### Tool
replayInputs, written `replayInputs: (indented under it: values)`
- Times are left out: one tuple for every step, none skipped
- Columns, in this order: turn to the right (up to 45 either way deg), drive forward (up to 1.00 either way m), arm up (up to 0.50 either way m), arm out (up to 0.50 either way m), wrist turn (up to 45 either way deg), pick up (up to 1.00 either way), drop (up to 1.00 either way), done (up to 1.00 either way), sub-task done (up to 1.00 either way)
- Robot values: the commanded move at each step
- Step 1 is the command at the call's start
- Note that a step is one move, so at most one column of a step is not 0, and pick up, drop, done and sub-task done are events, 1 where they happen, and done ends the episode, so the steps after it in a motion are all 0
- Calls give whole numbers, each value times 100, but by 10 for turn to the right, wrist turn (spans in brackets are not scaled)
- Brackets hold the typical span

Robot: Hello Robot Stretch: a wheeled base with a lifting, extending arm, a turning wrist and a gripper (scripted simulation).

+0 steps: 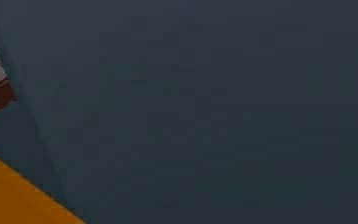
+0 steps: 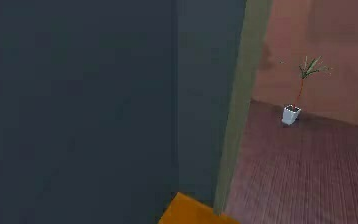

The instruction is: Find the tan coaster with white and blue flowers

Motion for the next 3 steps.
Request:
replayInputs:
  values:
    - [-450, 0, 0, 0, 0, 0, 0, 0, 0]
    - [-120, 0, 0, 0, 0, 0, 0, 0, 0]
    - [0, 100, 0, 0, 0, 0, 0, 0, 0]
